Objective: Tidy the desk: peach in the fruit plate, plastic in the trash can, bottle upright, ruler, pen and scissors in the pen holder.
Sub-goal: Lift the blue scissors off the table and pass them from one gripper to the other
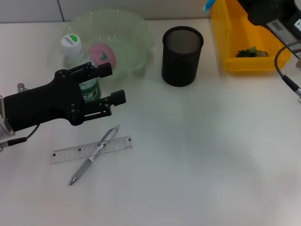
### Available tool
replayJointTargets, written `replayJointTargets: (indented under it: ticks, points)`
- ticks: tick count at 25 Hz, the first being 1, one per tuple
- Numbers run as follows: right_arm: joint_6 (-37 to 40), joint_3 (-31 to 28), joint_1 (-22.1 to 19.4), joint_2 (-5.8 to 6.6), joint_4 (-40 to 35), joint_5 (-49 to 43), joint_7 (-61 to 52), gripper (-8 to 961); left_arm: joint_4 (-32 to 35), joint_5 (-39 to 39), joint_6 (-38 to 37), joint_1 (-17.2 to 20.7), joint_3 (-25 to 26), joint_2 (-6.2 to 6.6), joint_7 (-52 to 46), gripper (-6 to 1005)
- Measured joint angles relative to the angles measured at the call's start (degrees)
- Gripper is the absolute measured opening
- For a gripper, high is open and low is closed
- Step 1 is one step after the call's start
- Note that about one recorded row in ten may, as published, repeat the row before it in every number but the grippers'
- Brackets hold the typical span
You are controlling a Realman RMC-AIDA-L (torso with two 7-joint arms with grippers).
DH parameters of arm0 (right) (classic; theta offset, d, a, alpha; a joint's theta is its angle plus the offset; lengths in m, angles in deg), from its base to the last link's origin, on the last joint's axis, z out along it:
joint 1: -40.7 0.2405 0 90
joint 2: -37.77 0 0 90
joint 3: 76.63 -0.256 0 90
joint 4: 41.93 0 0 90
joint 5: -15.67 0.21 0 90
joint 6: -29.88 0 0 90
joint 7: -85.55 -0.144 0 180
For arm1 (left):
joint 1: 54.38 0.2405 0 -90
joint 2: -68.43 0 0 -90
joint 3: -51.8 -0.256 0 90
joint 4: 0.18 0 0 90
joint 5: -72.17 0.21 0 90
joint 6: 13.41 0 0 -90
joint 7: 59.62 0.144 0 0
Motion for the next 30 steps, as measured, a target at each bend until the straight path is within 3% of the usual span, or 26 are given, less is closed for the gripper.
replayJointTargets:
  ticks: [8, 13, 24, 30]
  points:
    - [12.51, -0.13, 7.97, -0.35, 13.38, 9.36, -16.96, 224, 0.44, -0.38, -0.24, -0.71, -0.25, -0.06, -0.36, 688]
    - [15.19, -0.83, 9.66, -0.35, 18.25, 12.44, -25.55, 224, 0.76, -0.56, -0.43, -1.15, -0.28, -0.07, -0.62, 688]
    - [12.38, -2.49, 8.54, -0.33, 17.34, 12.66, -16.59, 225, 0.87, -0.83, -0.43, -3.21, -0.12, -0.07, -0.72, 686]
    - [9.58, -2.0, 9.91, -0.32, 19.05, 12.6, -9.2, 225, 0.72, -8.71, 2.93, -4.63, -0.36, -0.36, 0.62, 685]
